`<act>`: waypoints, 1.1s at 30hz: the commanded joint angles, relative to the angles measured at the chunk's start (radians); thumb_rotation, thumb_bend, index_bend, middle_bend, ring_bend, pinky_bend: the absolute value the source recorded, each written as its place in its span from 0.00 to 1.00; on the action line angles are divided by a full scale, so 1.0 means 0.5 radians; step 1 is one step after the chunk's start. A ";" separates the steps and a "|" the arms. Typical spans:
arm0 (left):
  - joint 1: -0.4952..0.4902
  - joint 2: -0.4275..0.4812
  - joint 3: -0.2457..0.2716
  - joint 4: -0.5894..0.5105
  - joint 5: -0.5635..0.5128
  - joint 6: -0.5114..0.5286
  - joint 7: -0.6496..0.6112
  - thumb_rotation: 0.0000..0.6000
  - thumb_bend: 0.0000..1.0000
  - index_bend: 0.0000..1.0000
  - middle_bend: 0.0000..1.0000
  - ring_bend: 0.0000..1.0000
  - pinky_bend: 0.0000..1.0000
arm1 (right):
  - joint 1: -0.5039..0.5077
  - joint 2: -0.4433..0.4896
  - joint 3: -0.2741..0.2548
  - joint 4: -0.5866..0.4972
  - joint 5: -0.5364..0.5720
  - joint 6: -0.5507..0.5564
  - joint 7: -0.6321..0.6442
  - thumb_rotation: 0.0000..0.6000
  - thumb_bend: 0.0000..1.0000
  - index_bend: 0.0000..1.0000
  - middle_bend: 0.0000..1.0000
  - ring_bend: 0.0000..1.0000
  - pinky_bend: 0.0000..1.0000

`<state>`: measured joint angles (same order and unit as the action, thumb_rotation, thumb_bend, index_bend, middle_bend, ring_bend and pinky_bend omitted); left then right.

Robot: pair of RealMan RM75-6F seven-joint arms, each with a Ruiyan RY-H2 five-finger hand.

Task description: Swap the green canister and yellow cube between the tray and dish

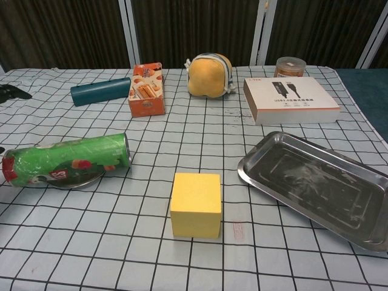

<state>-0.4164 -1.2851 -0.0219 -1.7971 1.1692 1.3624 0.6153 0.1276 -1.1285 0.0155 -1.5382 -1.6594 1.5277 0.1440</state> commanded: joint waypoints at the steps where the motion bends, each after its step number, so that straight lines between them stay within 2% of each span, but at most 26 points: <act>1: 0.207 0.119 0.100 0.110 0.362 0.257 -0.409 1.00 0.36 0.00 0.00 0.00 0.13 | 0.012 -0.011 0.002 0.000 0.007 -0.026 -0.038 1.00 0.11 0.00 0.00 0.00 0.00; 7: 0.412 0.063 0.172 0.457 0.641 0.550 -0.757 1.00 0.36 0.00 0.00 0.00 0.11 | 0.041 -0.064 0.021 0.018 -0.005 -0.041 -0.114 1.00 0.11 0.00 0.00 0.00 0.00; 10: 0.451 0.034 0.169 0.571 0.679 0.579 -0.819 1.00 0.36 0.00 0.00 0.00 0.10 | 0.080 -0.078 0.028 -0.011 -0.038 -0.071 -0.155 1.00 0.11 0.00 0.00 0.00 0.00; 15: 0.476 0.037 0.116 0.586 0.669 0.580 -0.871 1.00 0.36 0.00 0.00 0.00 0.09 | 0.232 -0.082 0.046 -0.097 -0.168 -0.196 -0.217 1.00 0.11 0.00 0.00 0.00 0.02; 20: 0.502 0.042 0.103 0.600 0.710 0.585 -0.868 1.00 0.36 0.00 0.00 0.00 0.09 | 0.442 -0.114 0.087 -0.261 -0.211 -0.445 -0.236 1.00 0.11 0.00 0.00 0.00 0.08; 28: 0.524 0.039 0.056 0.622 0.708 0.555 -0.902 1.00 0.36 0.00 0.00 0.00 0.09 | 0.671 -0.224 0.152 -0.511 -0.085 -0.799 -0.447 1.00 0.09 0.00 0.02 0.00 0.08; 33: 0.517 0.003 0.015 0.708 0.649 0.479 -0.896 1.00 0.35 0.00 0.00 0.00 0.09 | 0.734 -0.338 0.183 -0.588 0.028 -0.892 -0.628 1.00 0.06 0.00 0.05 0.03 0.04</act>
<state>-0.1565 -1.2780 -0.0070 -1.4514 1.5038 1.6142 0.1656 0.4779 -1.2720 0.0980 -1.8136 -1.6701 1.1025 -0.1395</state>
